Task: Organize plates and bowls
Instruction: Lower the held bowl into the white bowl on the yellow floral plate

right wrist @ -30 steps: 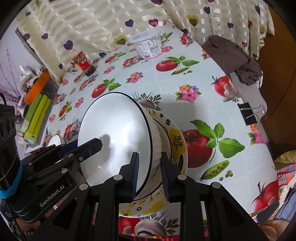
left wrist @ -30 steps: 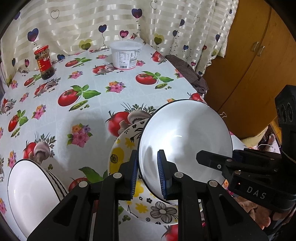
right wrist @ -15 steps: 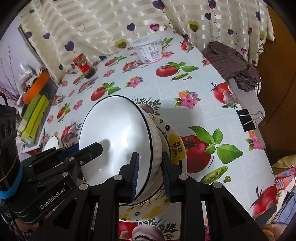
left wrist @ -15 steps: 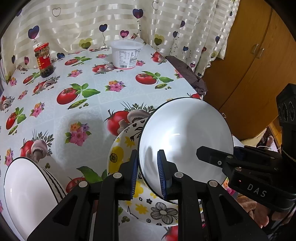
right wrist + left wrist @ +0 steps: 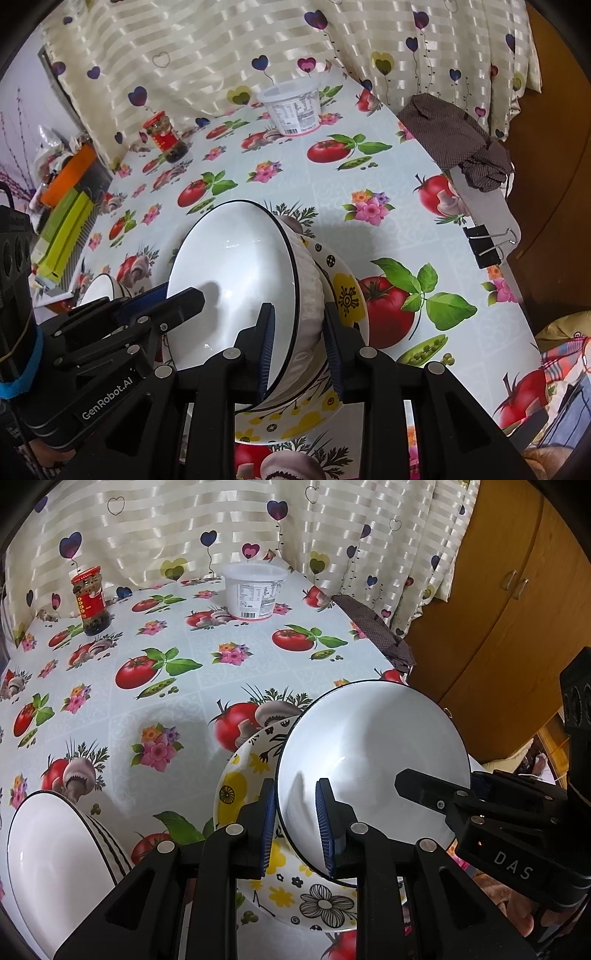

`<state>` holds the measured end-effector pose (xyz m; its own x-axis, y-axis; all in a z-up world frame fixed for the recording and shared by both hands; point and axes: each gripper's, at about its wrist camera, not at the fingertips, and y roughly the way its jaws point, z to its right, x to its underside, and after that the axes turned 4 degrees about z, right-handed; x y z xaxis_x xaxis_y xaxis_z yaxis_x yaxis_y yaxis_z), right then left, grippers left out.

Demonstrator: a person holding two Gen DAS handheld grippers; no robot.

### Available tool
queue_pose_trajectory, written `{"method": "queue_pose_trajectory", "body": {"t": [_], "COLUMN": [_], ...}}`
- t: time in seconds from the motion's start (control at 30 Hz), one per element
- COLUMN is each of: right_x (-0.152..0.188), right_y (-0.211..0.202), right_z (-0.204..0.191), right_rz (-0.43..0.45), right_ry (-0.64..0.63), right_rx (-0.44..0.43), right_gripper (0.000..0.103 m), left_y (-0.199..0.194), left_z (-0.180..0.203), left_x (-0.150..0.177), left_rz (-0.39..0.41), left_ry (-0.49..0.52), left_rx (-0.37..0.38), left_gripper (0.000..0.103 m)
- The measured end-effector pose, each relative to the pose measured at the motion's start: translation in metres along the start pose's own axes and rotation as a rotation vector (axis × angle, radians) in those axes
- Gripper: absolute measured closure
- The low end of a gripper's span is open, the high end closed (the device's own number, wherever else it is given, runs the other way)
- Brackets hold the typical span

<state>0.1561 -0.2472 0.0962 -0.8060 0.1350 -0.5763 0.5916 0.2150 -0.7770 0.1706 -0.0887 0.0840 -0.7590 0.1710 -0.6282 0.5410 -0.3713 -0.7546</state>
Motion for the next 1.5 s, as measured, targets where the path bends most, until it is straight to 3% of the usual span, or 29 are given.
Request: {"method": "queue_pose_trajectory", "body": {"t": [0.5, 1.17, 1.5], "right_x": [-0.002, 0.002, 0.012], "right_y": [-0.003, -0.011, -0.002], "right_z": [0.002, 0.017, 0.030], "right_rz": [0.017, 0.090, 0.087], "right_ry": [-0.007, 0.000, 0.037], "right_rx": [0.017, 0.036, -0.010], "right_gripper": [0.066, 0.065, 0.061], "left_y": [-0.002, -0.013, -0.015], "left_z": [-0.002, -0.007, -0.008], "left_x": [0.001, 0.003, 0.006], "left_rz": [0.012, 0.043, 0.051], "left_ry": [-0.010, -0.041, -0.055], "left_rx": [0.000, -0.016, -0.025], "left_gripper": [0.080, 0.080, 0.080]}}
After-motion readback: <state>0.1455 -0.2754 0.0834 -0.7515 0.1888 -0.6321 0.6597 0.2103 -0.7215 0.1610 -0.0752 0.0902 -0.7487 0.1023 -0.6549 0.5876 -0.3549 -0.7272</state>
